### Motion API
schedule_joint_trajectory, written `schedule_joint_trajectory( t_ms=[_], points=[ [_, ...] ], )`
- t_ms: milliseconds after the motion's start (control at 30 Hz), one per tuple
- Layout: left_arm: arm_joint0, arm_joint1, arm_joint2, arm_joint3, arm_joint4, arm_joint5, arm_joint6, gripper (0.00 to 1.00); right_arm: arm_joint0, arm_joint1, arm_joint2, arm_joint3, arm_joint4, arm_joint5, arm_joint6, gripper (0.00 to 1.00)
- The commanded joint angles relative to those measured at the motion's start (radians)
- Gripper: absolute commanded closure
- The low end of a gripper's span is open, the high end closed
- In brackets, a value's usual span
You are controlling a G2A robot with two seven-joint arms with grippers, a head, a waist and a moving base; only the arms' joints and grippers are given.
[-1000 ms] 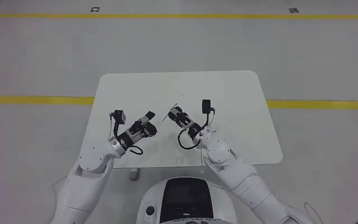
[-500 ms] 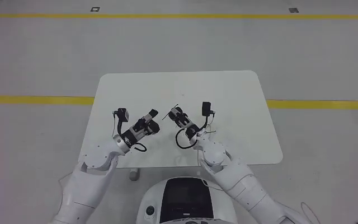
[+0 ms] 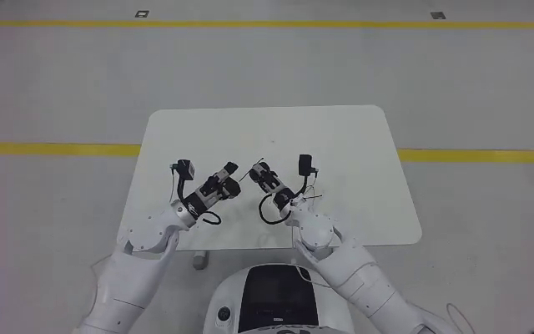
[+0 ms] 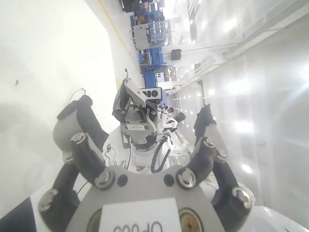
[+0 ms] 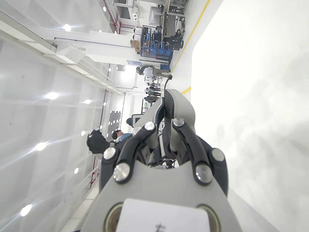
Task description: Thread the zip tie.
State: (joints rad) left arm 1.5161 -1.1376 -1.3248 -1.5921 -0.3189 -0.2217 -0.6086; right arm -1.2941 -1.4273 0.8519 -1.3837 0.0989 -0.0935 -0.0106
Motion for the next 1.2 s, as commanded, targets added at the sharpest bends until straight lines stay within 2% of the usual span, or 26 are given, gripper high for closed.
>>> schedule_joint_trajectory(
  t_ms=[0, 433, 667, 700, 833, 1167],
  points=[
    [-0.003, 0.001, 0.006, -0.001, 0.027, 0.009, 0.011, 0.00, -0.007, -0.001, 0.002, -0.006, 0.004, 0.000, 0.007, 1.00],
    [-0.005, 0.000, 0.014, -0.003, 0.029, 0.008, 0.027, 0.00, -0.019, -0.003, 0.012, -0.015, 0.004, -0.004, 0.017, 1.00],
    [-0.017, 0.001, 0.019, 0.028, 0.004, 0.001, 0.026, 0.00, -0.039, 0.001, 0.043, -0.040, 0.036, 0.010, 0.074, 1.00],
    [-0.019, 0.001, 0.020, 0.034, -0.004, 0.001, 0.025, 0.13, -0.041, 0.001, 0.047, -0.042, 0.046, 0.012, 0.085, 1.00],
    [-0.027, 0.002, 0.022, 0.051, -0.012, 0.000, 0.020, 0.53, -0.039, -0.001, 0.053, -0.042, 0.052, 0.014, 0.100, 1.00],
    [-0.047, 0.003, 0.040, 0.076, -0.013, 0.010, 0.007, 0.74, -0.024, -0.015, 0.043, -0.015, 0.045, -0.007, 0.068, 1.00]
  ],
)
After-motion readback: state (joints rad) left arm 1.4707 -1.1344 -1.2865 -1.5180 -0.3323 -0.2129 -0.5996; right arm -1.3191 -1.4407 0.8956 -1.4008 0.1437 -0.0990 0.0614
